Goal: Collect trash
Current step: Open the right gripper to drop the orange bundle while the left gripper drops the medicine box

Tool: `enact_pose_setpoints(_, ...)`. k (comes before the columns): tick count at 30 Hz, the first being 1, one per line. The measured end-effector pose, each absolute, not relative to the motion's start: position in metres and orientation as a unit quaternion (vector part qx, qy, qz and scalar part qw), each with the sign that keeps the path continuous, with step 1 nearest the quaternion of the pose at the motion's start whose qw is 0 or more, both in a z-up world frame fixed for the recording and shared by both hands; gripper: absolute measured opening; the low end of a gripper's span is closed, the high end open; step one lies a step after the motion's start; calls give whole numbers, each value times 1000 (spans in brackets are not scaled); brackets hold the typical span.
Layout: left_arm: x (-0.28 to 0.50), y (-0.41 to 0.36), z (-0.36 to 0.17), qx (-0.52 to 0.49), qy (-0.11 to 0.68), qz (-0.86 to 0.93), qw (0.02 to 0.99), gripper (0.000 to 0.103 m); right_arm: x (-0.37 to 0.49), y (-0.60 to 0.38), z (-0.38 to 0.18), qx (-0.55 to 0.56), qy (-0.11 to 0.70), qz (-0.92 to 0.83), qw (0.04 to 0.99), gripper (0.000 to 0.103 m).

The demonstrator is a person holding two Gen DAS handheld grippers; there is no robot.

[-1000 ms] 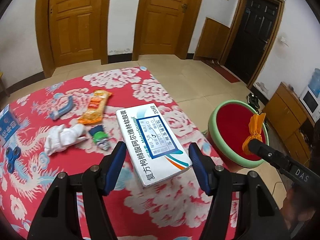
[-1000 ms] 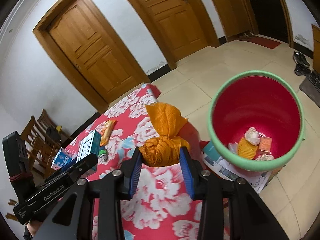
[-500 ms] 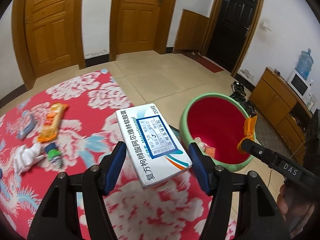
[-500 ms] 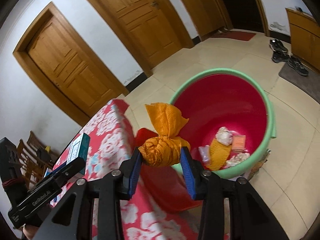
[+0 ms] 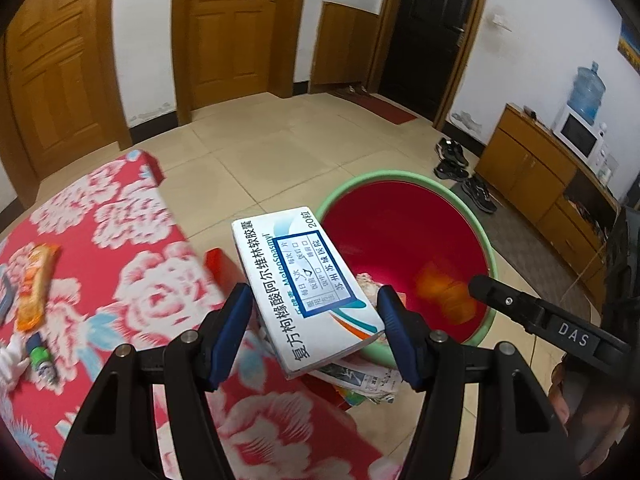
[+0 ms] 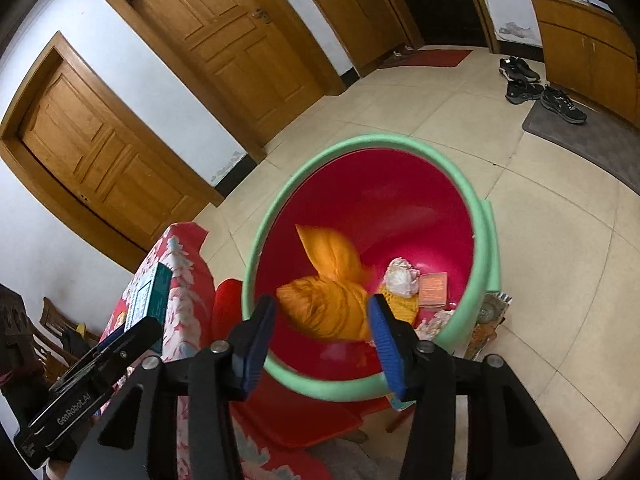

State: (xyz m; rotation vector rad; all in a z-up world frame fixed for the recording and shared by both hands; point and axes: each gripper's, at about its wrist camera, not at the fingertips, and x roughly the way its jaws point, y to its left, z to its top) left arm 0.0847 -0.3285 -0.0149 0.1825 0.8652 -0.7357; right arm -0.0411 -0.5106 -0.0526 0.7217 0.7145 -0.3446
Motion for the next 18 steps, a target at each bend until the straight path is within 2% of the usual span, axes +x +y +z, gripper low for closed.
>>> enact_pose_setpoints(7, 86, -361, -26, 104, 414, -374, 823, 65, -54, -522, -46, 346, 323, -183, 862, 66)
enact_pose_setpoints(18, 89, -387, -33, 83, 437, -397, 803, 68, -72, -535, -42, 361, 304, -204, 858, 71)
